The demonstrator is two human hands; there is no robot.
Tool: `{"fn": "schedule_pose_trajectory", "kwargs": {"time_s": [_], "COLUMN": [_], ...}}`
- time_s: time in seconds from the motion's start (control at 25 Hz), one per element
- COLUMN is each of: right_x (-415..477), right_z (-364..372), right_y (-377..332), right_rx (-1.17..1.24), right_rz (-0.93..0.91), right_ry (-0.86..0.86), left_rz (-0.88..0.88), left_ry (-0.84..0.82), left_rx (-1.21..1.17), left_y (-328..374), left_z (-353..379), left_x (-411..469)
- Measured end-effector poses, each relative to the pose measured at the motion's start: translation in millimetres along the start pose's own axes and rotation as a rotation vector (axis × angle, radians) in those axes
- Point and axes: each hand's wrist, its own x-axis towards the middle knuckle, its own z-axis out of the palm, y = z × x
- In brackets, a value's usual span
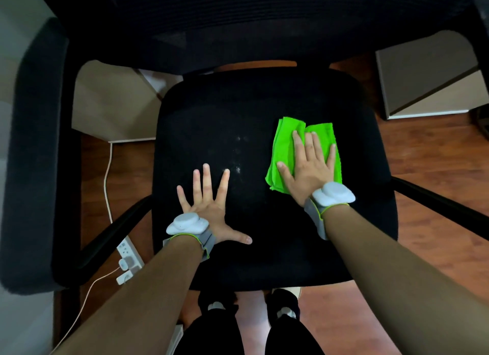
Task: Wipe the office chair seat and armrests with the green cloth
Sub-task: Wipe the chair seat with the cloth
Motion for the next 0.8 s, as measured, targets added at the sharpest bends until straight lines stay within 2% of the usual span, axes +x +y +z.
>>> {"fn": "schedule_pose_trajectory", "kwargs": {"time_s": [0.24, 0.32, 0.52, 0.68, 0.8], "right_x": [25.6, -5.2, -149.1, -134.0, -133.7], "right_z": [-7.3, -6.6, 2.4, -1.5, -2.9], "right_y": [-6.8, -21.8, -38.9, -36.9, -40.6], "right_rx": [-0.067, -0.072, -0.027, -0.134, -0.098], "right_rz": [-0.044, -0.104, -0.295, -0.314, -0.267], "right_ry": [-0.058, -0.071, -0.172, -0.136, -0.173], "left_rz": [-0.004, -0.015, -0.085, -0.096, -0.078], "left_ry": [0.021, 0.017, 0.046, 0.050, 0.039], "left_rx": [0.020, 0.022, 0.041, 0.044, 0.028], "left_y": [0.0, 0.4, 6.9, 5.6, 4.2], "left_z": [3.9, 3.3, 2.5, 2.5, 2.2], "left_x": [0.5, 2.2, 1.1, 1.5, 2.4]}}
